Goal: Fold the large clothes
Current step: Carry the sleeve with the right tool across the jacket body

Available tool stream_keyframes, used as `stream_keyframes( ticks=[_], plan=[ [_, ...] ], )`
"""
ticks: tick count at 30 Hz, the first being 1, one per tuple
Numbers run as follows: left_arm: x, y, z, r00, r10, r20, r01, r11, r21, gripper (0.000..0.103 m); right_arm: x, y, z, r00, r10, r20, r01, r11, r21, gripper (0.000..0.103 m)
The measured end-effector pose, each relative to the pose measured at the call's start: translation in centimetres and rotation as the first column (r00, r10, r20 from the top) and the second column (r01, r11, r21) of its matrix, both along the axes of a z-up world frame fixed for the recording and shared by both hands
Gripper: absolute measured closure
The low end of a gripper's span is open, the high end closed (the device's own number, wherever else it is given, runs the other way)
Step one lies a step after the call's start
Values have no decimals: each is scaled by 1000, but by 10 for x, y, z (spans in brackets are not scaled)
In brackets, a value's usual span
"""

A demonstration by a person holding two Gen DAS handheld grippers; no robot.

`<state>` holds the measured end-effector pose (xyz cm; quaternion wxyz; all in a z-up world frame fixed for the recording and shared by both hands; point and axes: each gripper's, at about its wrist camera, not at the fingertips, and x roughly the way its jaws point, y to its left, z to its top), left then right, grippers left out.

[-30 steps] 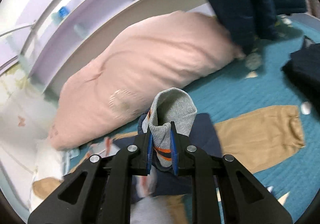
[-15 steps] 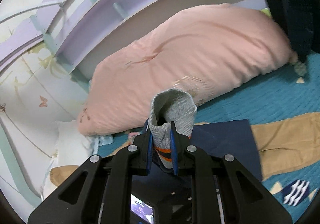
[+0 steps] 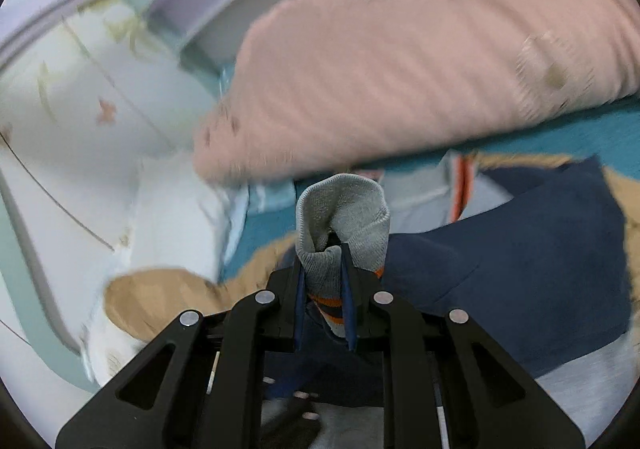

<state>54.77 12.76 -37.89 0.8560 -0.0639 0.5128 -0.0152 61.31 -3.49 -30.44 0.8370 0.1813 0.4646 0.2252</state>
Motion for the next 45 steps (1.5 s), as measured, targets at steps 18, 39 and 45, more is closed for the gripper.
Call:
stream_keyframes(
  ticks=[18, 39, 45],
  plan=[
    [-17, 30, 60, 988, 45, 147, -50, 998, 33, 58, 1, 23, -14, 970, 218, -109, -167, 920, 354, 7],
    [70, -26, -24, 994, -98, -51, 99, 995, 19, 49, 23, -198, -90, 974, -110, -200, 69, 977, -204, 9],
    [65, 7, 28, 992, -90, 87, 87, 996, 32, 21, 43, -209, -54, 993, -72, -89, 49, 970, -240, 9]
  ],
)
